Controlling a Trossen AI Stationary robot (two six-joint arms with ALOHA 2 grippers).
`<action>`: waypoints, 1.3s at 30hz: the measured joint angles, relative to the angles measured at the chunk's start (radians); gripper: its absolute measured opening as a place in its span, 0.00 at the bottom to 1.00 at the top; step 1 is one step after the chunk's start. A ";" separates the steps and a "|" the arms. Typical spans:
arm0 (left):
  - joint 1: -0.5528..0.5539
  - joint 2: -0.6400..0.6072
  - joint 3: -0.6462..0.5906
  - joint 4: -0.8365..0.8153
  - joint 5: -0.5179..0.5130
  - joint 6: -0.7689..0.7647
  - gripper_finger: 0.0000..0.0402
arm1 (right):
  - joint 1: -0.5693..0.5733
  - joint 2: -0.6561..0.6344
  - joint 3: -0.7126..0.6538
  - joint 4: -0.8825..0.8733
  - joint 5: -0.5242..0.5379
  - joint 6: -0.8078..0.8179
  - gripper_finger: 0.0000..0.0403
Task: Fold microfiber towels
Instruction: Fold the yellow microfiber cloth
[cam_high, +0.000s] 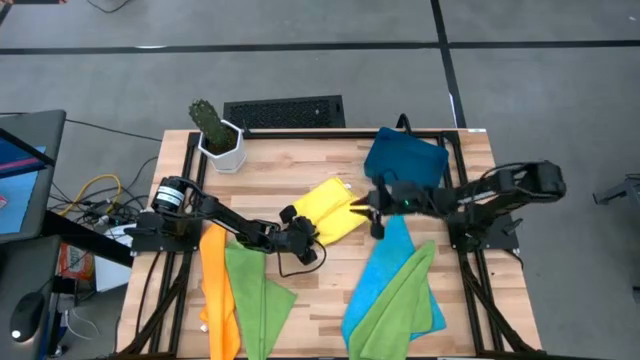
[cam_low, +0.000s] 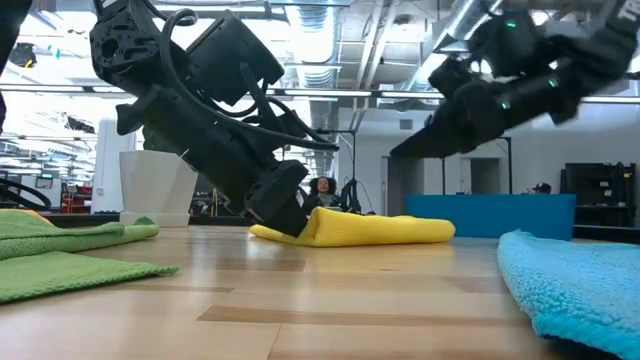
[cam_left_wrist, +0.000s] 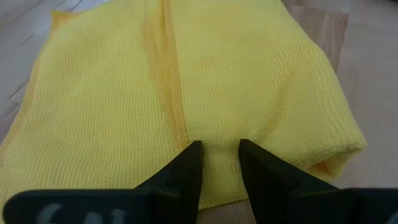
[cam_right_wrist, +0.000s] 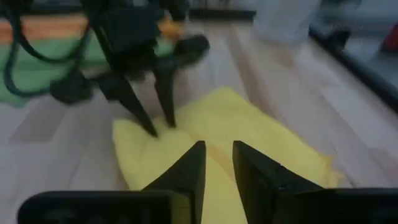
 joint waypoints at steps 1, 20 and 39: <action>0.000 0.000 0.000 0.001 0.001 0.000 0.26 | 0.020 0.032 -0.021 0.079 0.028 0.007 0.24; 0.000 0.000 -0.002 -0.003 0.015 0.002 0.26 | 0.099 0.445 -0.010 0.310 0.027 0.086 0.11; 0.000 0.001 -0.002 -0.003 0.017 0.007 0.26 | 0.158 0.632 0.240 0.418 -0.073 -0.047 0.07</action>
